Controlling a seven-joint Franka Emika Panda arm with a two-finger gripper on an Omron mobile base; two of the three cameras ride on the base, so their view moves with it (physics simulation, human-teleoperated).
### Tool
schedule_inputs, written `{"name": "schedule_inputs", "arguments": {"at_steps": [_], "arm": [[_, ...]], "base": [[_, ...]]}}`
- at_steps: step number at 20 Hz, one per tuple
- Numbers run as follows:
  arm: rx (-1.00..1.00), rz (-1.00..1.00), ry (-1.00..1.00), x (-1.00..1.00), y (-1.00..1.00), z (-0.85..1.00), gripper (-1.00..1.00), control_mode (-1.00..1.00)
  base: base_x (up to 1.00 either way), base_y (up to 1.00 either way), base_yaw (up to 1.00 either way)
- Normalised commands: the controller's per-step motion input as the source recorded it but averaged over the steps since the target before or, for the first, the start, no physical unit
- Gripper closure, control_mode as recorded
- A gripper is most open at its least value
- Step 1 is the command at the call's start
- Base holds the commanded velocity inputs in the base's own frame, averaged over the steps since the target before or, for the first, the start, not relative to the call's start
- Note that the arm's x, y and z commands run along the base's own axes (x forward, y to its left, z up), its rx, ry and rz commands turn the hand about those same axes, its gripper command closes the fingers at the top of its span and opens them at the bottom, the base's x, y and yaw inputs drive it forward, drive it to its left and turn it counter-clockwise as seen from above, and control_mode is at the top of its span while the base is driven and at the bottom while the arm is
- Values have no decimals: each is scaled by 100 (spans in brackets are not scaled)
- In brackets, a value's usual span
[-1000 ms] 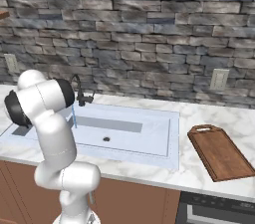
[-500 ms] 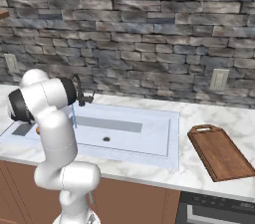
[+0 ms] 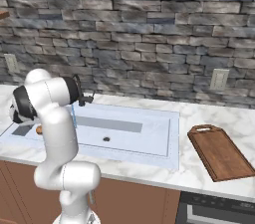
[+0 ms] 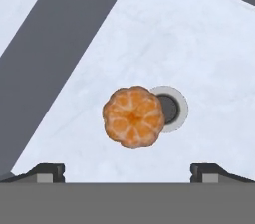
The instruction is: Pick the tangerine from the sink and place it on the cutting board to airdry. Then turn off the sink faucet.
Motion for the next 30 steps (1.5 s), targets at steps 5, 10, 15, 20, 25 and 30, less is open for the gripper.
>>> {"name": "schedule_inputs", "arguments": {"at_steps": [5,10,15,20,25,30], "arm": [[0,0,0,7,0,-13,-100,-100],[0,0,0,9,6,-12,-100,-100],[0,0,0,9,10,-11,-100,-100],[0,0,0,12,9,-11,-100,-100],[0,0,1,5,0,-13,-100,-100],[0,0,1,1,0,-14,-100,-100]], "base": [[0,0,0],[0,0,0],[0,0,0],[0,0,0],[0,0,0],[0,0,0]]}}
